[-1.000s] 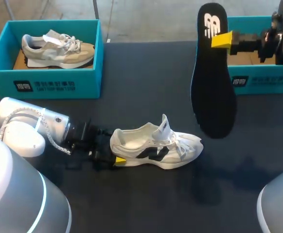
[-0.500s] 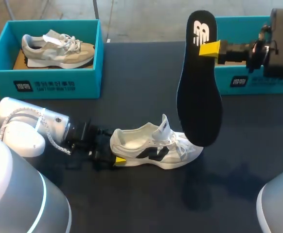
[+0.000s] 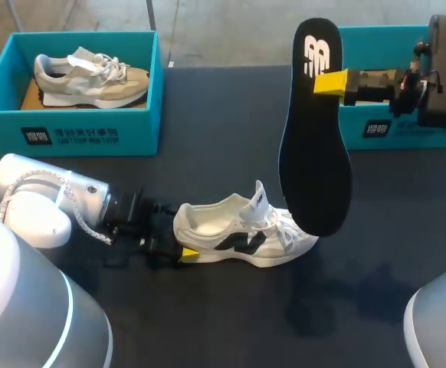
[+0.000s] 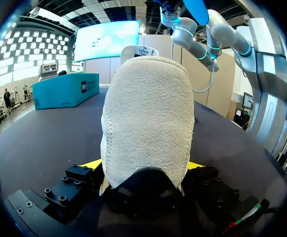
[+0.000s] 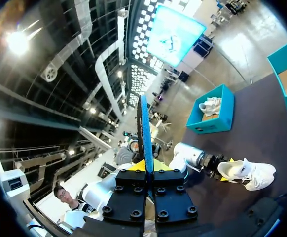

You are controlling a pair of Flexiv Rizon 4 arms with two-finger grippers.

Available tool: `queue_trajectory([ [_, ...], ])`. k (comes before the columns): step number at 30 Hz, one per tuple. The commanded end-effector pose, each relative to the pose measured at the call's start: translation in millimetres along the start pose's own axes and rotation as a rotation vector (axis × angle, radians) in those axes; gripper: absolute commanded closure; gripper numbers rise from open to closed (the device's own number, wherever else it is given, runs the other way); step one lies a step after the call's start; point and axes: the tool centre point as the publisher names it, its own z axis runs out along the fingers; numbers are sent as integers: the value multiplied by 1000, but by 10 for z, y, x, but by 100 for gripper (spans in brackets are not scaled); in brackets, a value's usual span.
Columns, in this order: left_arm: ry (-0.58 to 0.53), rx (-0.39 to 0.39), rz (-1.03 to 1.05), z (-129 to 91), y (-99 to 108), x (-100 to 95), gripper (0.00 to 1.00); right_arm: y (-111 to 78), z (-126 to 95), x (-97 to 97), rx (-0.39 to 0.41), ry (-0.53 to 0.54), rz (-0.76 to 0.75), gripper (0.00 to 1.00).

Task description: Take the shoe out of the shoebox, open the shoe tongue, remove and reinsert the insole, then place the shoe into the shoebox

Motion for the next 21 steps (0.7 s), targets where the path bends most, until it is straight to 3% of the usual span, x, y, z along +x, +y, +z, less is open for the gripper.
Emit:
queue_trajectory([
  [1,0,-3,0,35,30,-10,100,-76,26,62,-16,-1,-4,100],
  [21,0,-3,0,35,30,-10,100,-87,47,80,-18,3,-9,100],
])
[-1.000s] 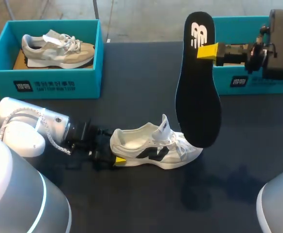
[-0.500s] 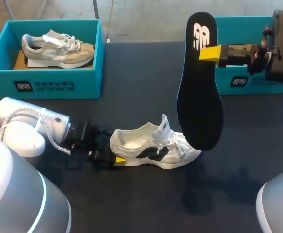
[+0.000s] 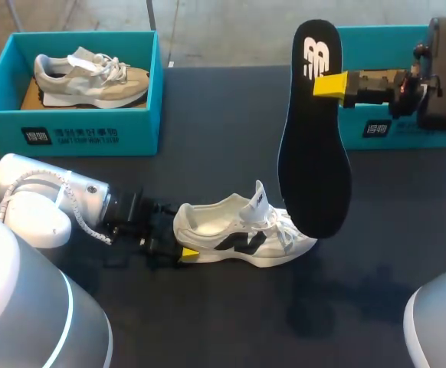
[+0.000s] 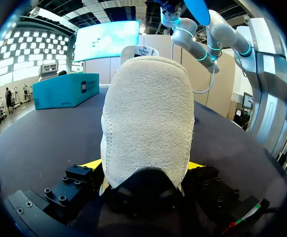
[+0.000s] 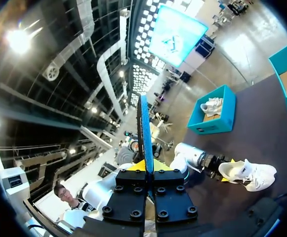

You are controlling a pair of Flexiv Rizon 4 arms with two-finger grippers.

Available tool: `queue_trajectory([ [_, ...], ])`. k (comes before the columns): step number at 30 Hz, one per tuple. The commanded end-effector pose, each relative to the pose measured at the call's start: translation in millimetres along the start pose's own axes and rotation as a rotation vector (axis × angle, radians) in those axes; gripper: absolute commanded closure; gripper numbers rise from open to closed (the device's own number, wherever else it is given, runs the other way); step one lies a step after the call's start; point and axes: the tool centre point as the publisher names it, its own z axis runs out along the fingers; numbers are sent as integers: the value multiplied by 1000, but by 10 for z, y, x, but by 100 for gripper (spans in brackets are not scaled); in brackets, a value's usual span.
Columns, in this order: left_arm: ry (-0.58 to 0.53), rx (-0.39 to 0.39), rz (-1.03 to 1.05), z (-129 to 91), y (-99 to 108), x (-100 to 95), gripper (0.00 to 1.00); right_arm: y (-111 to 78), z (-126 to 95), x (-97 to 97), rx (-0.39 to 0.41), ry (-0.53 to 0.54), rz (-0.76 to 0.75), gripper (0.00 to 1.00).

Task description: Take the shoe out of the shoebox, open the shoe tongue, remove and reinsert the insole, then place the shoe into the shoebox

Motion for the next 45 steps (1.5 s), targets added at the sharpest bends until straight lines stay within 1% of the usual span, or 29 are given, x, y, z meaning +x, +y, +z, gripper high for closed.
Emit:
queue_trajectory([
  [1,0,-3,0,35,30,-10,100,-64,43,68,-15,-8,1,100],
  [4,0,-3,0,35,30,-10,100,-64,43,68,-15,-8,1,100],
  [6,2,7,1,-3,-1,-6,99,-64,43,68,-15,-8,1,100],
  [7,3,-2,0,-12,-6,-1,89,-64,43,68,-15,-8,1,100],
  [8,6,-3,0,-19,-11,7,68,-64,43,68,-15,-8,1,100],
  [10,16,-9,3,-31,-22,17,0,-64,43,68,-15,-8,1,100],
  [14,12,-34,9,-36,-25,26,0,-64,43,68,-15,-8,1,100],
  [17,18,-34,7,-62,-41,53,0,-64,43,68,-15,-8,1,100],
  [23,18,-91,2,-202,-65,98,0,-64,43,68,-15,-8,1,100],
  [32,1,-240,-27,-504,-89,119,0,-64,43,68,-15,-8,1,100],
  [34,0,-267,-26,-574,-117,127,0,-64,43,68,-15,-8,1,100],
  [37,14,-334,-27,-666,-165,137,0,-64,43,68,-15,-8,1,100],
  [39,22,-372,-30,-713,-197,140,0,-64,43,68,-15,-8,1,100],
  [40,26,-409,-38,-738,-212,139,0,-64,43,68,-15,-8,1,100],
  [45,45,-477,-54,-807,-299,151,0,-64,43,68,-15,-8,1,100],
])
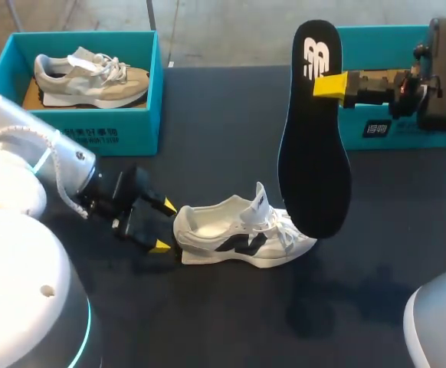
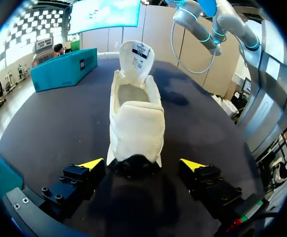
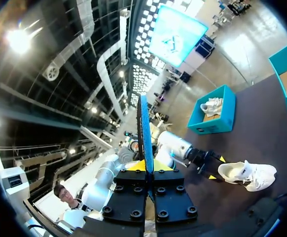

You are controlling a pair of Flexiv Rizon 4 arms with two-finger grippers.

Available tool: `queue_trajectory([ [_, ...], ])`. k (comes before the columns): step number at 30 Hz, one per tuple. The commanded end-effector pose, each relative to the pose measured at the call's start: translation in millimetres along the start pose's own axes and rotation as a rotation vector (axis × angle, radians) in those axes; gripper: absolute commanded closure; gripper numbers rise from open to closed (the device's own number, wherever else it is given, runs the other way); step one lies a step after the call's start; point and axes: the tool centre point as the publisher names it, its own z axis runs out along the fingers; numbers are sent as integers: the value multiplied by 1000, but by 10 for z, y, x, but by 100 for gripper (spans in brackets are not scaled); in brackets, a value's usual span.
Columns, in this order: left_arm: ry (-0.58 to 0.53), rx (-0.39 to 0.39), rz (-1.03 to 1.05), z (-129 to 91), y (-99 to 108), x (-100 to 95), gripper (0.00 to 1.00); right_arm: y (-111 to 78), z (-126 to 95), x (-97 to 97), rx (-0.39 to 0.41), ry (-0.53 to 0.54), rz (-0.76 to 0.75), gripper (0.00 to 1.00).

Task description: Take the shoe out of the shoebox, open the shoe tongue, remove and reinsert the insole, then place the shoe into the shoebox

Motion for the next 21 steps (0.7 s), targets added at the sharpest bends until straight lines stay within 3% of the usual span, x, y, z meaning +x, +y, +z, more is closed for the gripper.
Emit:
queue_trajectory([
  [1,20,-139,-6,-150,-97,6,0,-58,44,65,-14,-8,2,100],
  [21,68,-432,-28,-241,-434,100,0,-58,44,65,-14,-8,2,100],
])
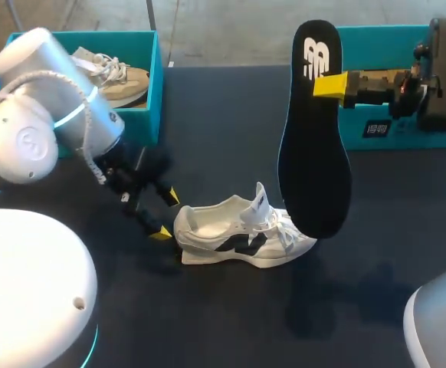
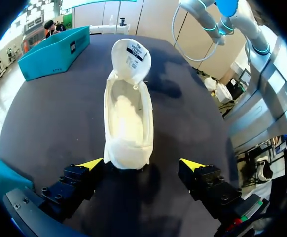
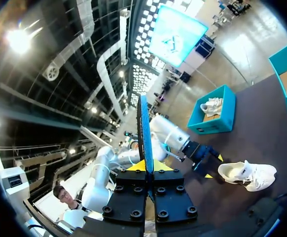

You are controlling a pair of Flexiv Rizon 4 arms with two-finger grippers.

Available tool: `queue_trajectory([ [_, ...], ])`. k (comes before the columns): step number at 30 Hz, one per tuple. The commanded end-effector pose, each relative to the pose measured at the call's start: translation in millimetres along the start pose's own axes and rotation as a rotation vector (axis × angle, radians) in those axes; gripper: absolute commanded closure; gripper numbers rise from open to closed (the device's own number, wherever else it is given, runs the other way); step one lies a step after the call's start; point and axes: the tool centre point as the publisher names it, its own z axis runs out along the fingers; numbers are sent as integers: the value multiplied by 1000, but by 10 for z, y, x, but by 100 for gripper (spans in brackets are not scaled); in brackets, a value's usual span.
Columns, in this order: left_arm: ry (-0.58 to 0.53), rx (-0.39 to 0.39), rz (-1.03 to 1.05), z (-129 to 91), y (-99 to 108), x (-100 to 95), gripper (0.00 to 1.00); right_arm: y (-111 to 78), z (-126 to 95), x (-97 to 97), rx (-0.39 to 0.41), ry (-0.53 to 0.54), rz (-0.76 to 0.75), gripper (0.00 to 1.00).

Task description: Take the shoe out of the shoebox, open the shoe tongue, remove and reinsert the insole, then place the shoe into the shoebox

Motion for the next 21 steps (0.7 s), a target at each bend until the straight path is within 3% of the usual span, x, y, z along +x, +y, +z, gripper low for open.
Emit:
queue_trajectory([
  [1,-8,-159,8,-11,-103,21,0,-58,44,65,-14,-8,2,100],
  [21,-49,-322,71,-44,-350,-6,0,-58,44,65,-14,-8,2,100],
])
